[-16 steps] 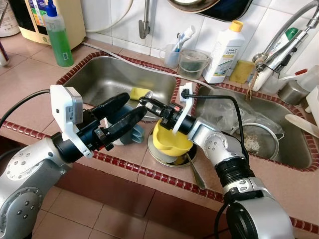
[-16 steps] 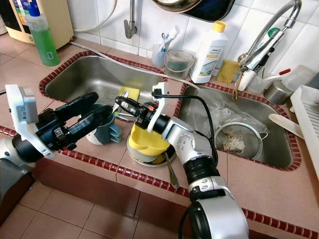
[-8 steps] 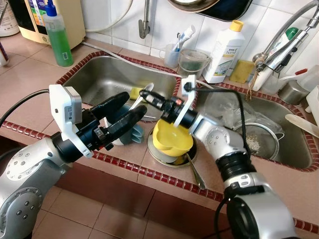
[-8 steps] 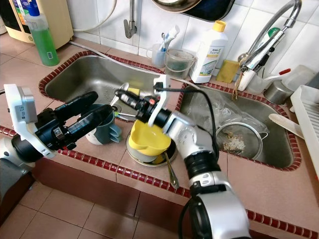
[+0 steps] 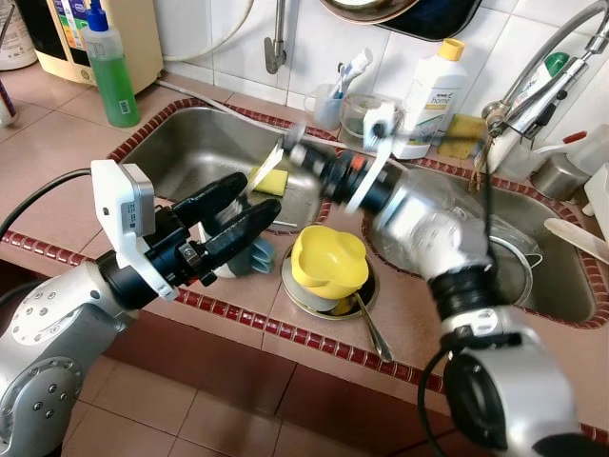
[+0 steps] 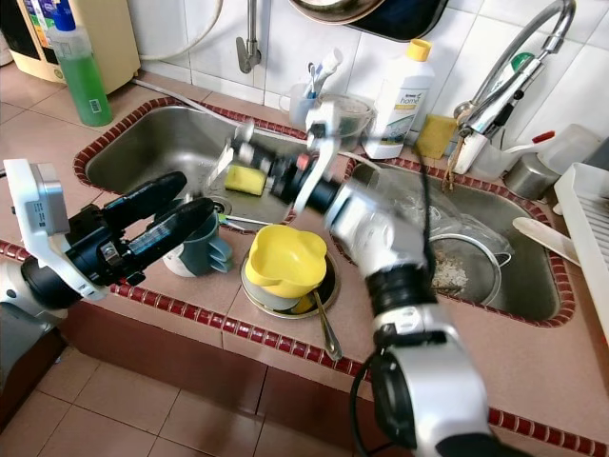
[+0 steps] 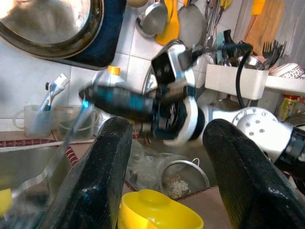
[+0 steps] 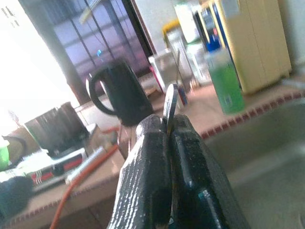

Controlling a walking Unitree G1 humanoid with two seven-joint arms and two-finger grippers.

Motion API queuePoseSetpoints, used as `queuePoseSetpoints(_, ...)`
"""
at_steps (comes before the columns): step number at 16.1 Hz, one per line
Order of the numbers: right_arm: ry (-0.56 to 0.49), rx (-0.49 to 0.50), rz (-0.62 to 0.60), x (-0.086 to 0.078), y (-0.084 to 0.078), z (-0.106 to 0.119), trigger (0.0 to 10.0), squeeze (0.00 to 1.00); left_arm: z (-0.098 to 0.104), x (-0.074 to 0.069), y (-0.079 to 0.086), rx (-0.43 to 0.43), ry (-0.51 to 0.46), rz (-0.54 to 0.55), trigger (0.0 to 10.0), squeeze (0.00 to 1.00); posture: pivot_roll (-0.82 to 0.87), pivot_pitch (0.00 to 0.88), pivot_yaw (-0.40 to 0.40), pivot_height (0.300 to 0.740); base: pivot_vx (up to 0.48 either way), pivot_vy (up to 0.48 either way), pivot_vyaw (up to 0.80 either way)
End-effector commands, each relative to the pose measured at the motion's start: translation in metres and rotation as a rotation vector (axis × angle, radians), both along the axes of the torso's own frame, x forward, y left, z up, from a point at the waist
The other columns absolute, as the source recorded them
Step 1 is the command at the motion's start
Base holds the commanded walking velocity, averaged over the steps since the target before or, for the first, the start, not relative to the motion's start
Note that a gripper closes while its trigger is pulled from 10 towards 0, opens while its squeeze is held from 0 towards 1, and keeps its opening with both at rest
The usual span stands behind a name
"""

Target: Kitchen organization

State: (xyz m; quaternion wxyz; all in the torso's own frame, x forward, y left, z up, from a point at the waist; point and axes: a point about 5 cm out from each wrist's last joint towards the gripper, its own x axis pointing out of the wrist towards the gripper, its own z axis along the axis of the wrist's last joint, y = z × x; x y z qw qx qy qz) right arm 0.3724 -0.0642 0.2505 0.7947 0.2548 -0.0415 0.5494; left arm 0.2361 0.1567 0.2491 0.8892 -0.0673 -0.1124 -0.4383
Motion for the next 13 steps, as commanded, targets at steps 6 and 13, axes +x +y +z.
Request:
queuePoseSetpoints(6, -0.087, 0.026, -0.007, 0.002, -0.011, 0.029, 10.0, 0.0, 0.0, 0.002, -0.004, 0.009, -0.017, -0.018, 10.0, 0.0, -0.01, 0.036, -0.144, 0.74, 0.0, 0.0, 0.0)
queuePoseSetpoints(13, -0.13, 0.062, -0.093, 0.01, -0.032, 0.047, 10.0, 0.0, -0.007, 0.004, -0.008, 0.037, -0.004, -0.029, 10.0, 0.0, -0.02, 0.034, -0.142, 0.74, 0.0, 0.0, 0.0)
